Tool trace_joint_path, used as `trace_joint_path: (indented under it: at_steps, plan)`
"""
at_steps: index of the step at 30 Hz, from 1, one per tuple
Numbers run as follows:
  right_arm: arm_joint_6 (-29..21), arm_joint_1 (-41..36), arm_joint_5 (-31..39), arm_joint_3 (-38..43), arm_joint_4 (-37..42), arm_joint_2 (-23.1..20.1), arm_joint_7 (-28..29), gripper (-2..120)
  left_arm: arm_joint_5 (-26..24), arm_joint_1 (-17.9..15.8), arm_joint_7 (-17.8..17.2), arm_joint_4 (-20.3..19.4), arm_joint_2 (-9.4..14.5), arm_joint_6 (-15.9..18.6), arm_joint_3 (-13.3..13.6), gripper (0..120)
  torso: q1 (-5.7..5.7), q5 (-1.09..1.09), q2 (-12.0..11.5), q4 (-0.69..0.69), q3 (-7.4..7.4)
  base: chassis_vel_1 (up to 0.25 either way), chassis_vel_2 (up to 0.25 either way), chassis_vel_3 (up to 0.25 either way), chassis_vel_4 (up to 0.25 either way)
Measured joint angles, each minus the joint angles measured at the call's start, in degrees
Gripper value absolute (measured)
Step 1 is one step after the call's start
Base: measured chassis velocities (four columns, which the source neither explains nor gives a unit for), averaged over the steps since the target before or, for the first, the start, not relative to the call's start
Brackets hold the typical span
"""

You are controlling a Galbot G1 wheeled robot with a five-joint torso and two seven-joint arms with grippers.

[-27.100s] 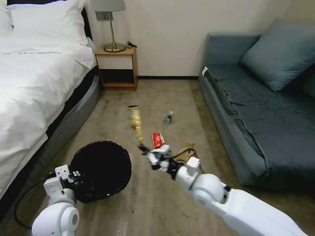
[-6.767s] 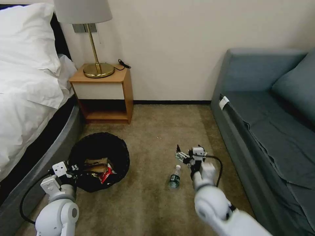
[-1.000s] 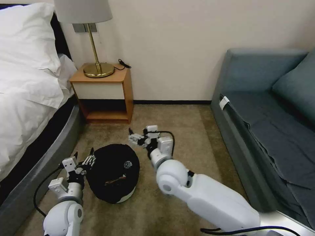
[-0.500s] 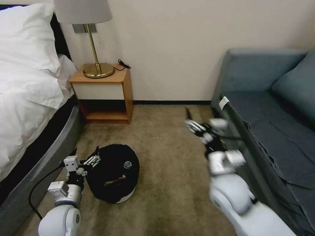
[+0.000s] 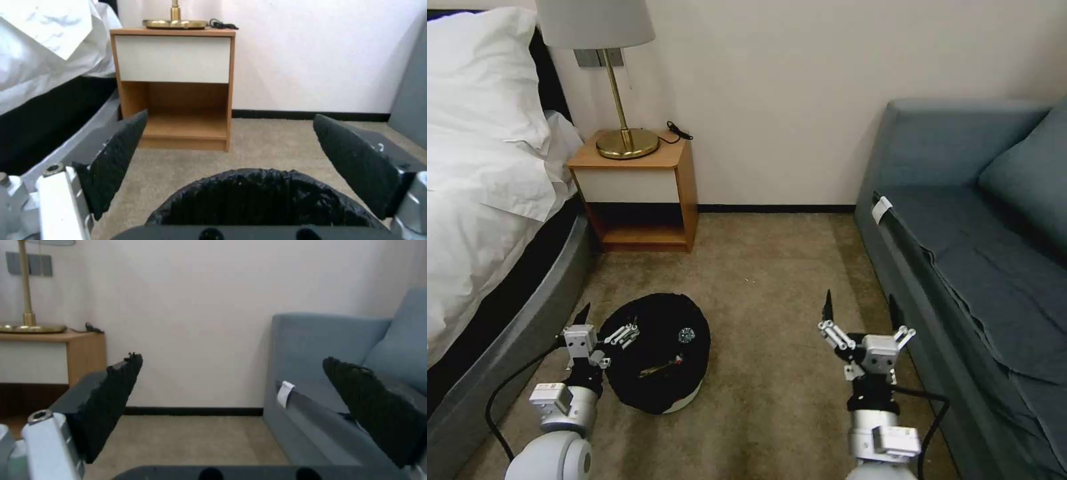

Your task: Pick up the trash bin, then pick up the garbage on the floor and place it into the trash bin.

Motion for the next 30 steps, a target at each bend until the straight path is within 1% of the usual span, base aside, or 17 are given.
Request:
trace_joint_path:
  at_steps: [5,9,12,15,30]
  plan:
    - [0.29,-0.23,-0.9,-0.37,-1.12,1.23,0.07,100,0.0,0.03,-0.23,0.2,0.12,-0.86,0.11,100,0.0,0.0,0.0,0.0,0.0,0.0,0.0,0.0,0.0]
    - [0.26,1.48,-0.9,1.32,-1.97,1.4,0.08,100,0.27,-0.29,-0.29,0.41,0.12,-0.93,0.45,100,0.0,0.01,0.0,0.0,0.0,0.0,0.0,0.0,0.0]
    - [0.17,3.17,-0.22,4.17,-2.68,0.7,0.16,100,0.82,-0.55,-0.28,0.56,-0.01,-0.93,0.97,100,0.0,0.02,0.0,0.0,0.0,0.0,0.0,0.0,0.0]
    - [-0.08,3.69,0.62,5.15,-2.76,0.18,0.29,100,1.19,-0.78,-0.26,0.83,-0.25,-1.05,1.31,100,0.01,0.01,0.0,0.0,0.01,0.0,0.0,0.0,0.0]
    - [-0.39,3.85,1.07,5.31,-2.77,-0.1,0.47,100,1.46,-0.98,-0.17,1.04,-0.54,-1.28,1.39,100,0.0,0.01,0.0,-0.01,0.01,0.0,0.0,0.0,0.0]
